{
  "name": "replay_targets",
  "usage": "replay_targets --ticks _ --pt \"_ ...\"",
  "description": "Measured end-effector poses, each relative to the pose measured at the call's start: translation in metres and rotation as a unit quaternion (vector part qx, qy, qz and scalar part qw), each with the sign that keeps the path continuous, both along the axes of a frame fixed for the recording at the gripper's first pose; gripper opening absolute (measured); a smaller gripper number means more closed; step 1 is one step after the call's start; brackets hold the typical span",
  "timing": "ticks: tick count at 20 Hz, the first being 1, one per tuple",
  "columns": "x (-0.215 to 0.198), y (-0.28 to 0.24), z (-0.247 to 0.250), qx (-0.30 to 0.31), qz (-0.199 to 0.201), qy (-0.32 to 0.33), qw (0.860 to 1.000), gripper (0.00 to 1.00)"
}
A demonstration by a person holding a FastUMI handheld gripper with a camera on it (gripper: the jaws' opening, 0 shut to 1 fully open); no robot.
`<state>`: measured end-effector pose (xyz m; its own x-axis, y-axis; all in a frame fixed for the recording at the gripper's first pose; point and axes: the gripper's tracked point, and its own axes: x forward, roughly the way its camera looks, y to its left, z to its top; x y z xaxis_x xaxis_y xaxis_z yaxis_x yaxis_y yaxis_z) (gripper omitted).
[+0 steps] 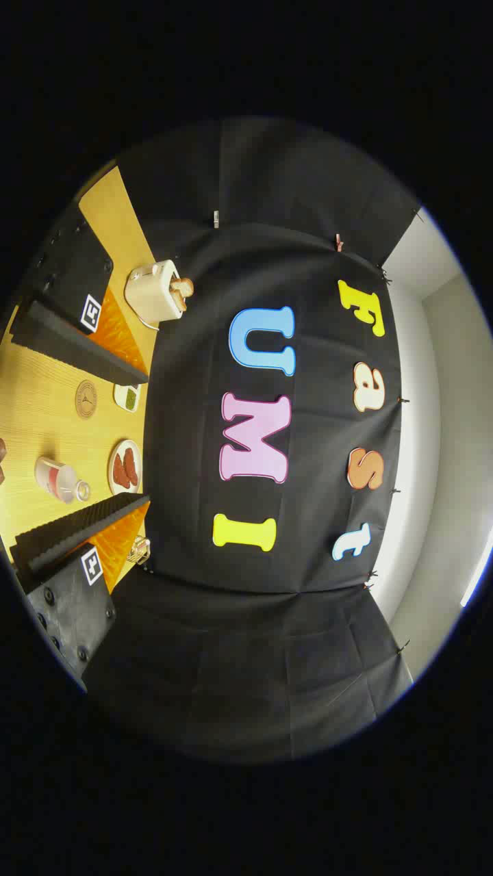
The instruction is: Take the bottle from table, then pour the juice into the cup, finally place the bottle on the coaster
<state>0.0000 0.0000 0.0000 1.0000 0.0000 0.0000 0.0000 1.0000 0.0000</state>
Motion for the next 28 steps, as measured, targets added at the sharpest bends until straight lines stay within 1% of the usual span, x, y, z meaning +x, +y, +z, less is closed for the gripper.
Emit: replay_targets --ticks 4,10,12,19,23,28 --pt "0.002 -0.018 -0.002 0.001 -0.013 -0.001 1.000 0.97" --pt "0.011 -0.038 -0.012 0.016 -0.020 0.017 1.000 0.97" --pt "0.014 -0.046 -0.017 0.011 -0.027 0.024 0.999 0.97" --pt "0.027 -0.054 -0.032 0.016 -0.002 0.030 0.999 0.97" --pt "0.035 -0.057 -0.044 0.023 0.022 0.025 0.999 0.97" --pt "0.037 -0.065 -0.055 0.013 0.028 0.018 0.999 0.97"
